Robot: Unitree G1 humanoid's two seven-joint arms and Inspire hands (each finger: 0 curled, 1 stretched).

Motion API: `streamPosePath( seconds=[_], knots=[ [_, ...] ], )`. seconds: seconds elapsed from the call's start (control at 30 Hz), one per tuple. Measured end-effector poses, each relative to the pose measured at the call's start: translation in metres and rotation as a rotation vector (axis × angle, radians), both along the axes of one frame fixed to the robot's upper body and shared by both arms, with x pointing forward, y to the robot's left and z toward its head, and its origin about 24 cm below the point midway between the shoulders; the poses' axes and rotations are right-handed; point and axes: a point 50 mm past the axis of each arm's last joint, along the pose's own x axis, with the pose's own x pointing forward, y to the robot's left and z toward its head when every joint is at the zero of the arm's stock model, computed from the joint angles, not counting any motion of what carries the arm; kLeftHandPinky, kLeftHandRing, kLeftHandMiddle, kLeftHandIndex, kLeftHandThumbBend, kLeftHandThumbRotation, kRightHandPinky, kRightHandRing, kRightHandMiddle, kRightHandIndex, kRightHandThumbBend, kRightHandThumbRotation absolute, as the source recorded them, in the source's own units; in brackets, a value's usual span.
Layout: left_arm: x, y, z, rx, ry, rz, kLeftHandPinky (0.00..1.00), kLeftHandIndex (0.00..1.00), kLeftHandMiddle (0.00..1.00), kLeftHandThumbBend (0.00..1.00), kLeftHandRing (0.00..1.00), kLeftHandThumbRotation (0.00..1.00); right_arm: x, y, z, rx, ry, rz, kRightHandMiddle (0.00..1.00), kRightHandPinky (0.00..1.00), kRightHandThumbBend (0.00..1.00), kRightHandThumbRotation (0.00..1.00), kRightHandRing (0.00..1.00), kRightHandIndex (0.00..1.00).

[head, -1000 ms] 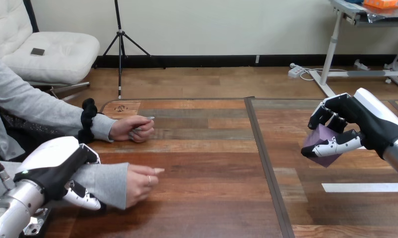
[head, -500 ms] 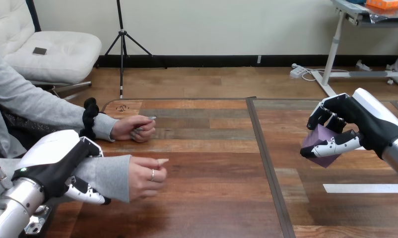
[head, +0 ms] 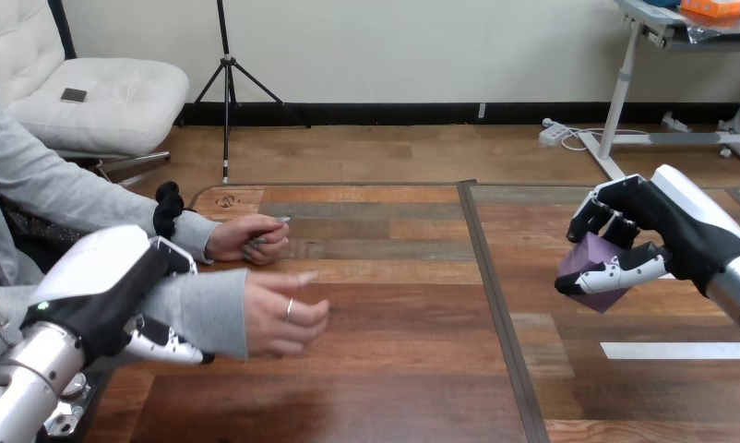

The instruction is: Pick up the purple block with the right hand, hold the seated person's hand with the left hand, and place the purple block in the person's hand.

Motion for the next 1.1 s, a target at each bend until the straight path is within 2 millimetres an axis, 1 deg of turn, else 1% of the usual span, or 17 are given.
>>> streamPosePath(
  seconds=[0.27,0.73,0.9,0.93,1.1],
  knots=[
    [0.000,-0.003,0.003,-0.014,-0.020,-0.007,0.12,0.33,0.26,0.68,0.18,0.00,0.002,0.007,-0.002,0.009,0.006,0.013,0.43,0.38,0.80,0.00,0.40,0.43],
    [0.000,-0.009,0.005,-0.049,-0.053,-0.024,0.12,0.33,0.26,0.67,0.18,0.00,0.007,0.029,-0.005,0.042,-0.004,0.057,0.42,0.37,0.82,0.00,0.39,0.43],
    [0.000,-0.011,0.004,-0.069,-0.066,-0.022,0.13,0.34,0.27,0.65,0.19,0.00,0.009,0.039,-0.005,0.058,-0.016,0.082,0.42,0.37,0.81,0.00,0.38,0.43],
    [0.000,-0.011,0.004,-0.073,-0.067,-0.022,0.14,0.34,0.28,0.66,0.20,0.00,0.009,0.041,-0.005,0.062,-0.018,0.088,0.43,0.37,0.81,0.00,0.39,0.44],
    [0.000,-0.013,0.003,-0.088,-0.068,-0.021,0.14,0.34,0.28,0.65,0.20,0.00,0.010,0.050,-0.005,0.075,-0.026,0.109,0.42,0.36,0.79,0.00,0.38,0.43]
  ],
)
